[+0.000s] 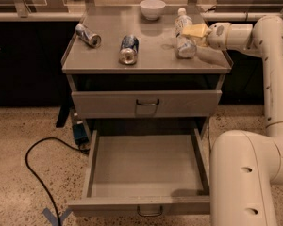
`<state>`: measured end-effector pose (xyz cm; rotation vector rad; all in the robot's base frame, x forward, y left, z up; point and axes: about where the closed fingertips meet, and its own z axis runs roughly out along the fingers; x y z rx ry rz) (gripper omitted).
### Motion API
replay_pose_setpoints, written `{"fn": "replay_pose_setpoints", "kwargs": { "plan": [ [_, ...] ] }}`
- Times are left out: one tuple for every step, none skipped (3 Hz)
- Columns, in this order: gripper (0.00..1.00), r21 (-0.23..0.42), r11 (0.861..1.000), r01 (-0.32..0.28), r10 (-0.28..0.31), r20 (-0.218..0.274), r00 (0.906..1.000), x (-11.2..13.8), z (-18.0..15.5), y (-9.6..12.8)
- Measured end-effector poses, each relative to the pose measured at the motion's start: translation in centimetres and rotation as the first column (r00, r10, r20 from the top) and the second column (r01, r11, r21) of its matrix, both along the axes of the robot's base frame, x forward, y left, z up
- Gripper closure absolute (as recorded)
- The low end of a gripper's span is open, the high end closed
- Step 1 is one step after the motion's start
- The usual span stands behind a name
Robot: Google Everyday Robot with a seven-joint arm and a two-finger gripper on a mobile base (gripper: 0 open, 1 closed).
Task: Pick blue plastic bottle from middle drawer and place on counter
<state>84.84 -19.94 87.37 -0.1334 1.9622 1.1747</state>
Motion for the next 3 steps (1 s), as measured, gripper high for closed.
{"fn": "replay_pose_setpoints", "kwargs": {
  "plan": [
    [0.81, 0.000, 1.000, 0.000, 0.000, 0.000, 1.0000, 0.00, 0.00, 0.01],
    [0.59, 0.000, 1.000, 0.000, 0.000, 0.000, 1.0000, 0.00, 0.00, 0.01],
    [0.36, 0.000, 1.000, 0.000, 0.000, 0.000, 1.0000, 0.00, 0.00, 0.01]
  ]
}}
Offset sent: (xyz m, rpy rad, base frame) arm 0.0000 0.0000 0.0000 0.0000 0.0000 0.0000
